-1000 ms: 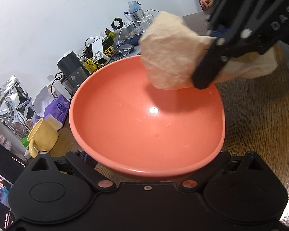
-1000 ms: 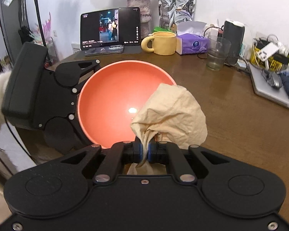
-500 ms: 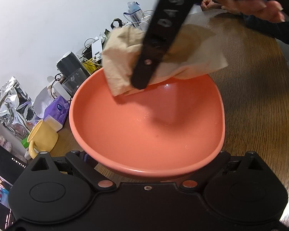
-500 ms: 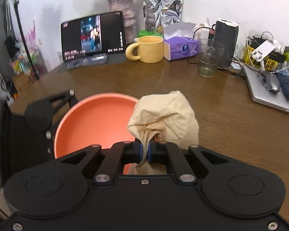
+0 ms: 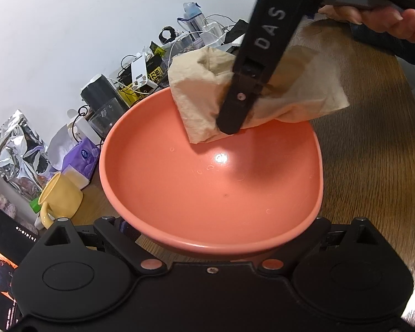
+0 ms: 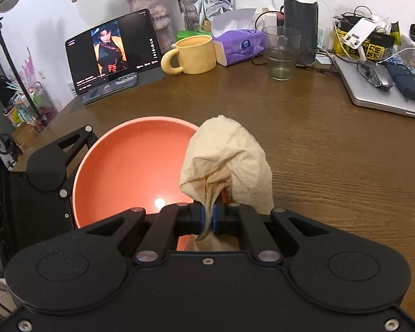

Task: Clean bowl
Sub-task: 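Push the cloth into the bowl and rub its bottom with the right gripper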

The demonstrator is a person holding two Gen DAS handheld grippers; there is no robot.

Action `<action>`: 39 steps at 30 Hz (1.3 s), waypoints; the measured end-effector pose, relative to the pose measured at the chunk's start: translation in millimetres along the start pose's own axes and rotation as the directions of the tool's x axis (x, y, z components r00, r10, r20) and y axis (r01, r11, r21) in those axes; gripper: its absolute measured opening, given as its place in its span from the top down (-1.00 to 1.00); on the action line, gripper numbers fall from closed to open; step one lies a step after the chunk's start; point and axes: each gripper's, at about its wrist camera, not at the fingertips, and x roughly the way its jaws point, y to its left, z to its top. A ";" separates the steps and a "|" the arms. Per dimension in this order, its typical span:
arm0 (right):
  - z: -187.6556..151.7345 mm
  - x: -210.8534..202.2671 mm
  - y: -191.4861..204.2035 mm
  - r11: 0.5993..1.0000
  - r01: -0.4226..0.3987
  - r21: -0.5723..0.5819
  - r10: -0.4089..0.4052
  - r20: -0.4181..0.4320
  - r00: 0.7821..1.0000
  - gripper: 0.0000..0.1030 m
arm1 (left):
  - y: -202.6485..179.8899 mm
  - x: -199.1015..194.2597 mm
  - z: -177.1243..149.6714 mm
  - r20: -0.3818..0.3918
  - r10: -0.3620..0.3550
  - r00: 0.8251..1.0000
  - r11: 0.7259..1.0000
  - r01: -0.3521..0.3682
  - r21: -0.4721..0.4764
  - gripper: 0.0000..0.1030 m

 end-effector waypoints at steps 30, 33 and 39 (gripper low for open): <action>18.4 4.3 4.3 1.000 -0.030 -0.005 0.030 0.046 0.999 0.89 | -2.7 1.0 2.1 0.000 -0.005 1.000 1.000 0.005 0.006 -0.85; 21.3 5.7 9.4 0.999 -0.042 -0.025 0.044 0.054 0.998 0.89 | -3.1 1.1 2.7 0.001 -0.004 1.000 1.000 0.004 0.010 -0.85; 28.2 11.0 26.8 0.993 -0.080 -0.087 0.085 0.053 0.995 0.89 | -1.8 1.7 2.8 -0.002 -0.008 1.000 1.000 0.008 0.004 -0.85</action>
